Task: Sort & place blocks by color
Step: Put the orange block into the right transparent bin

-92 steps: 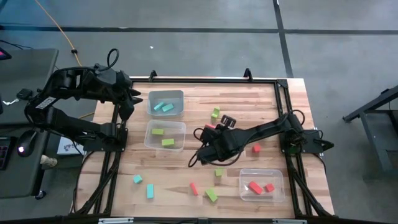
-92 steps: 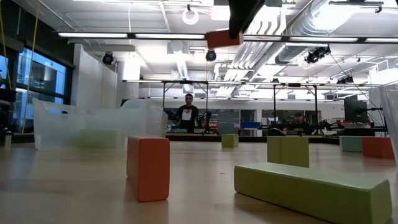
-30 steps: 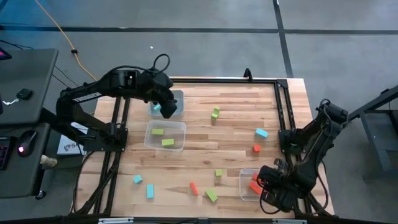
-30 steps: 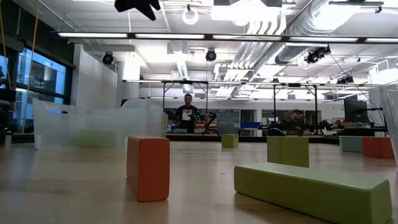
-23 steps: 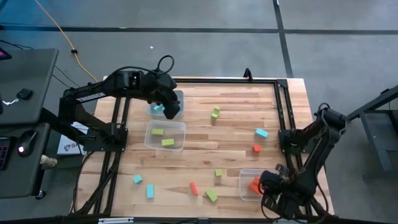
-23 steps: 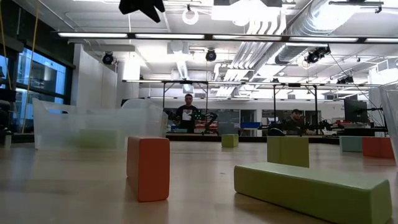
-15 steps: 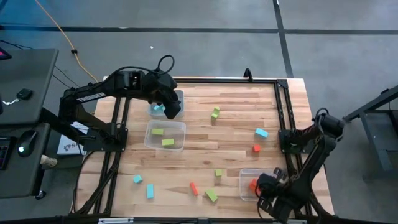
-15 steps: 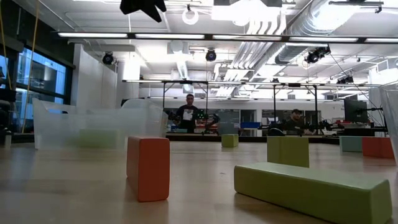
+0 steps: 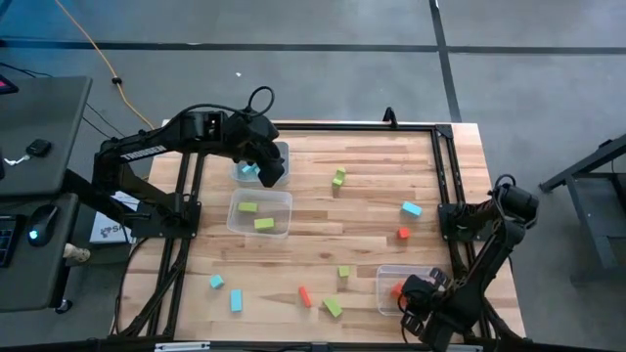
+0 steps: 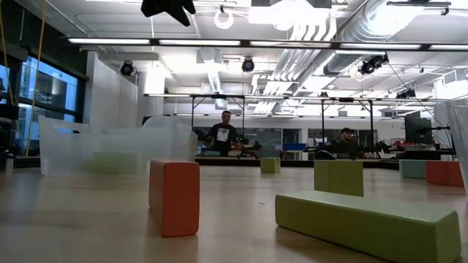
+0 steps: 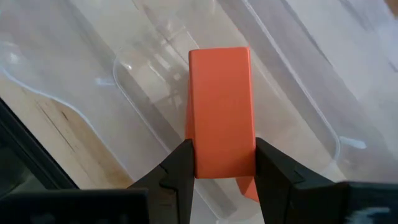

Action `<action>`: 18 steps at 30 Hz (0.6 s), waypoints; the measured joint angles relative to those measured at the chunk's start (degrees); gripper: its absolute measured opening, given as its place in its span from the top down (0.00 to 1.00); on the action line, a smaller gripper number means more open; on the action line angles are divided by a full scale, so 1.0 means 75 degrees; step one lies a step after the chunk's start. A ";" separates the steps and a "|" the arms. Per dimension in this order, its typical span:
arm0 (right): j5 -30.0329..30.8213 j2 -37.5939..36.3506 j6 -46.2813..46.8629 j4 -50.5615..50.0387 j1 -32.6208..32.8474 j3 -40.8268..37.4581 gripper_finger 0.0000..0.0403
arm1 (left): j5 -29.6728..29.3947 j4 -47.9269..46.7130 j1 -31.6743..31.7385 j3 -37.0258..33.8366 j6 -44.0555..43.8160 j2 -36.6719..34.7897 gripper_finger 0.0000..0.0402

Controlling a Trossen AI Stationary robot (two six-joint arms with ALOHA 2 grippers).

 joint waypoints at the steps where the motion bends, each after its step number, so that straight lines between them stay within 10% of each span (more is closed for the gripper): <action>1: -0.0036 0.0006 0.0004 0.0011 -0.0017 0.0000 0.73 | 0.0001 0.0000 0.0000 0.0000 0.0000 0.0000 0.72; 18: -0.0447 0.0006 -0.0195 0.0077 -0.0273 0.0000 0.56 | -0.0007 -0.0003 0.0000 0.0000 0.0003 0.0000 0.72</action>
